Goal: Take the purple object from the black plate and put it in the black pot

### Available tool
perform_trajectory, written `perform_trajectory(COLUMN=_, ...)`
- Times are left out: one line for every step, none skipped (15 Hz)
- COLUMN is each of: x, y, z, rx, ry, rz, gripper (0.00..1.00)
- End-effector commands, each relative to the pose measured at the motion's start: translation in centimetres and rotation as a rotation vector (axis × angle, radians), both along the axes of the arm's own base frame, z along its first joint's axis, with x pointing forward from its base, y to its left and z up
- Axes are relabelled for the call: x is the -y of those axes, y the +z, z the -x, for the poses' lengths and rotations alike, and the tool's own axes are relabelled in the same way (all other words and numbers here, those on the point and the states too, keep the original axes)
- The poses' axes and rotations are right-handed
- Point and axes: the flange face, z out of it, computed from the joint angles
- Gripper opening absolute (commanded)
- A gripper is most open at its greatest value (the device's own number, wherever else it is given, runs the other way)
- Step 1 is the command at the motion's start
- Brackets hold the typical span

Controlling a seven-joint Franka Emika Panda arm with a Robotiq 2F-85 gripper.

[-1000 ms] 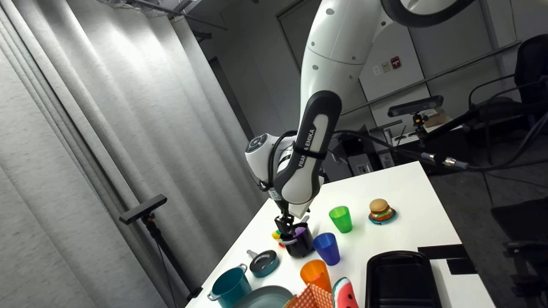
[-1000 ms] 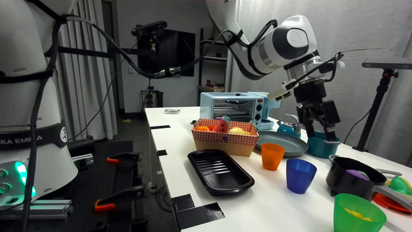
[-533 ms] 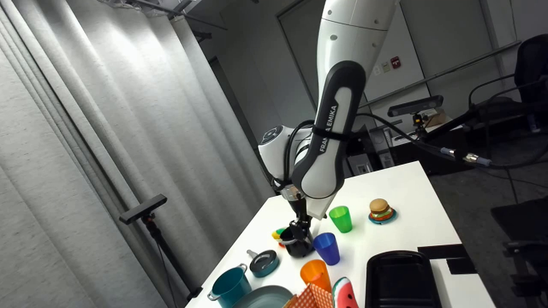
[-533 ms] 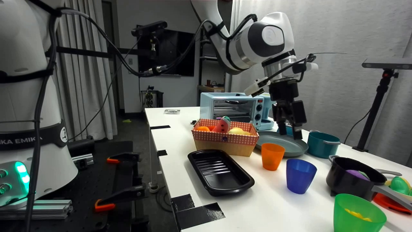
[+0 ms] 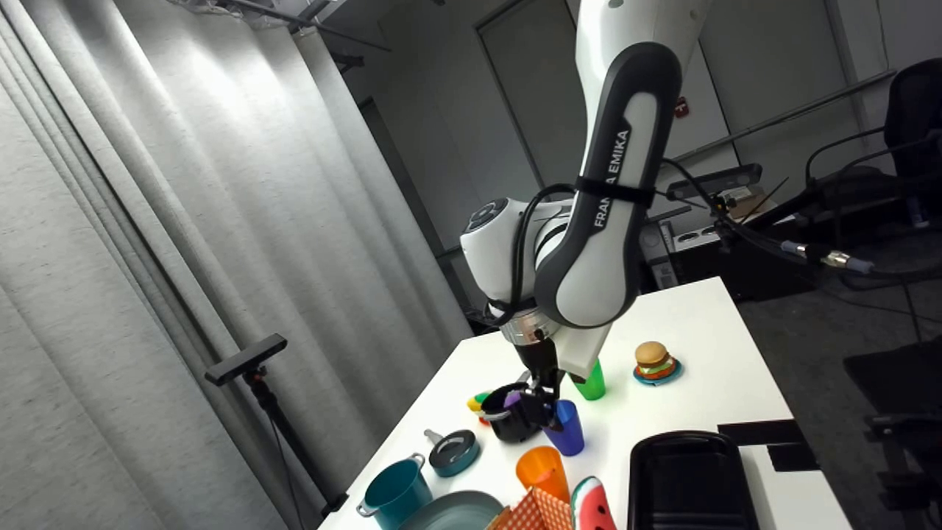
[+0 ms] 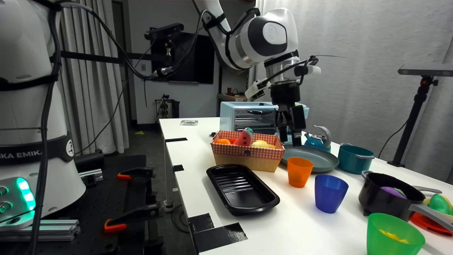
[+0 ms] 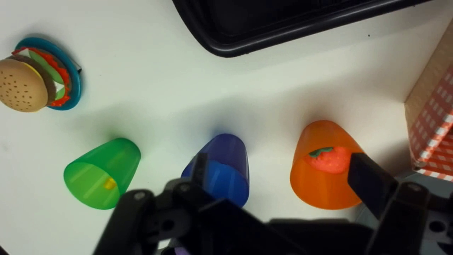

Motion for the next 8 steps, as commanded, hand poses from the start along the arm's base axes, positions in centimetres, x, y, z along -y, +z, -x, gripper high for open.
perform_trajectory(x=-0.1, y=1.5, z=2.2, rx=0.019, ry=0.023, rz=-0.003, gripper=1.0)
perform_trajectory(x=-0.1, y=1.6, z=2.5, rx=0.018, ry=0.03, rz=-0.003, gripper=1.0)
perform_trajectory(x=-0.1, y=1.7, z=2.8, rx=0.018, ry=0.035, rz=-0.003, gripper=1.0)
perform_trajectory(x=-0.1, y=1.7, z=3.1, rx=0.006, ry=0.014, rz=-0.013, gripper=1.0)
perform_trajectory(x=0.0, y=1.7, z=3.4, rx=0.008, ry=0.02, rz=-0.012, gripper=1.0)
perform_trajectory(x=0.0, y=1.7, z=3.6, rx=0.008, ry=0.025, rz=-0.014, gripper=1.0)
perform_trajectory(x=0.0, y=1.7, z=3.8, rx=0.007, ry=0.027, rz=-0.015, gripper=1.0)
perform_trajectory(x=0.1, y=1.6, z=3.9, rx=0.006, ry=0.029, rz=-0.016, gripper=1.0)
